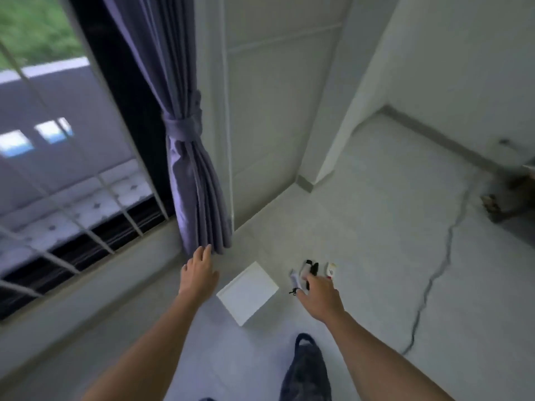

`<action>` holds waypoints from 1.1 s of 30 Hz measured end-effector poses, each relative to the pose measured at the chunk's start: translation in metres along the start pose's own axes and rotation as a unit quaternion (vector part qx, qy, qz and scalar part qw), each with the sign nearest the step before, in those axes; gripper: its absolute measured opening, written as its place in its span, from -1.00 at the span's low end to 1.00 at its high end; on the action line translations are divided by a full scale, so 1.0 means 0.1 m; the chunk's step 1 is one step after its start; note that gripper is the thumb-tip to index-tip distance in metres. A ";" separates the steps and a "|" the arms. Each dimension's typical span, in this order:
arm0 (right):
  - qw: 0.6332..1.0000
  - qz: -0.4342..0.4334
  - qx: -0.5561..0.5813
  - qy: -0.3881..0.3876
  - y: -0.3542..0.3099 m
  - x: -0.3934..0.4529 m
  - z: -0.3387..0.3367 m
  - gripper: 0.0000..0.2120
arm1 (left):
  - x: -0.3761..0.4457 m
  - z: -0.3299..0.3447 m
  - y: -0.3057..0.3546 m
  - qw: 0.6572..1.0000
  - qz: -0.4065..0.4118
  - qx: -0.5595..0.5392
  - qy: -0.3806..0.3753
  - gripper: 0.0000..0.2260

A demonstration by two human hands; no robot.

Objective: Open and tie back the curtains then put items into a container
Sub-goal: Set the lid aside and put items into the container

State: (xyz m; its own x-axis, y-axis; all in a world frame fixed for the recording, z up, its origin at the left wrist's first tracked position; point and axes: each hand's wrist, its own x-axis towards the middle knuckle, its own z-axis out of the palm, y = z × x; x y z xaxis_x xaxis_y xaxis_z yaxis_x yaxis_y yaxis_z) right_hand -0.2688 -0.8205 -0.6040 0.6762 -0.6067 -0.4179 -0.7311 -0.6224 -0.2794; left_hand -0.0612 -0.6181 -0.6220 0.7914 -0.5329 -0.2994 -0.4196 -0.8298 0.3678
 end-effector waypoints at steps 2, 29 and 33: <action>0.998 -0.038 -0.023 -0.035 0.23 0.39 -0.01 -0.62 | 0.00 0.18 -0.04 0.997 -0.075 -0.025 0.005 -0.36; 0.946 -0.287 -0.085 -0.123 1.39 4.52 3.56 -0.43 | 1.41 4.89 -0.83 0.901 -0.371 -0.220 0.052 -0.35; 0.944 -0.309 -0.072 -0.087 1.47 4.84 4.24 -0.32 | 1.80 5.47 -1.12 0.899 -0.347 -0.246 0.108 -0.35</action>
State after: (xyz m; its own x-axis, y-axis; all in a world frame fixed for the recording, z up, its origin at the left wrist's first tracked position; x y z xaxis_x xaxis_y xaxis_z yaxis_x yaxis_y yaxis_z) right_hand -0.0877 -0.9962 -1.2139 0.9354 -0.0231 -0.3527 -0.1733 -0.8997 -0.4006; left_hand -0.1147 -0.7115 -1.1988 0.8764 0.1736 -0.4492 0.4139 -0.7484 0.5182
